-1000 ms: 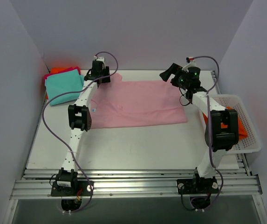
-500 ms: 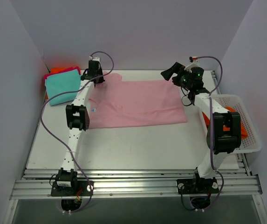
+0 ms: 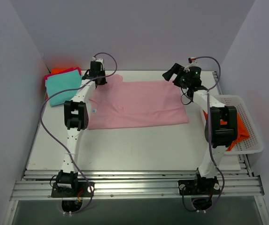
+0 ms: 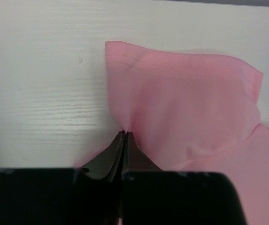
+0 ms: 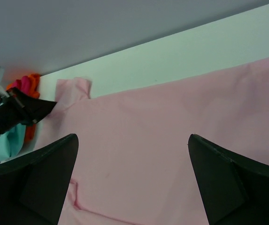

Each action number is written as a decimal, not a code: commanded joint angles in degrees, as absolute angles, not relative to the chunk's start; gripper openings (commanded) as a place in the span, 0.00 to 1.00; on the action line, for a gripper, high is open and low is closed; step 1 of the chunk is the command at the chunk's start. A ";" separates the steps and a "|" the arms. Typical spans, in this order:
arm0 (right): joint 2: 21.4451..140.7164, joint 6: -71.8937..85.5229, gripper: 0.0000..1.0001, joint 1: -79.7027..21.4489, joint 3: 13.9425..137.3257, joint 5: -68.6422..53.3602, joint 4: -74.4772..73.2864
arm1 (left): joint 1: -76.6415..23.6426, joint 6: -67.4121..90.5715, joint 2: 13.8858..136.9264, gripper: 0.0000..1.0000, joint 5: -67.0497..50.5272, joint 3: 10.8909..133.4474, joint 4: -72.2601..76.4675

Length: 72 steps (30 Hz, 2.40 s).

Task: Fold and stack the t-shirts
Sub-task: Grap the side of the flattened tshirt furthest away from the robot with both arms

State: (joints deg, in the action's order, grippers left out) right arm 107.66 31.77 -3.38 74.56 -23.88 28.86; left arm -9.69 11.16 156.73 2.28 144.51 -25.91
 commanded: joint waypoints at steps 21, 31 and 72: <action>139.12 24.17 1.00 -2.11 114.06 8.44 0.88 | -9.76 10.02 147.31 0.02 0.26 134.65 -13.01; 149.06 26.28 1.00 -3.34 124.10 4.31 0.26 | -9.49 11.16 145.99 0.02 0.00 131.40 -10.11; 136.06 25.66 0.00 -4.92 115.41 -0.53 7.03 | -10.37 9.24 135.89 0.02 2.63 123.32 -3.44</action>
State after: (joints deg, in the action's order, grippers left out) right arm 143.52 26.68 -4.86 116.88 -0.45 6.13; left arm -9.56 11.11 143.20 1.28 125.56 -9.67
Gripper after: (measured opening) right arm 0.015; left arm 0.032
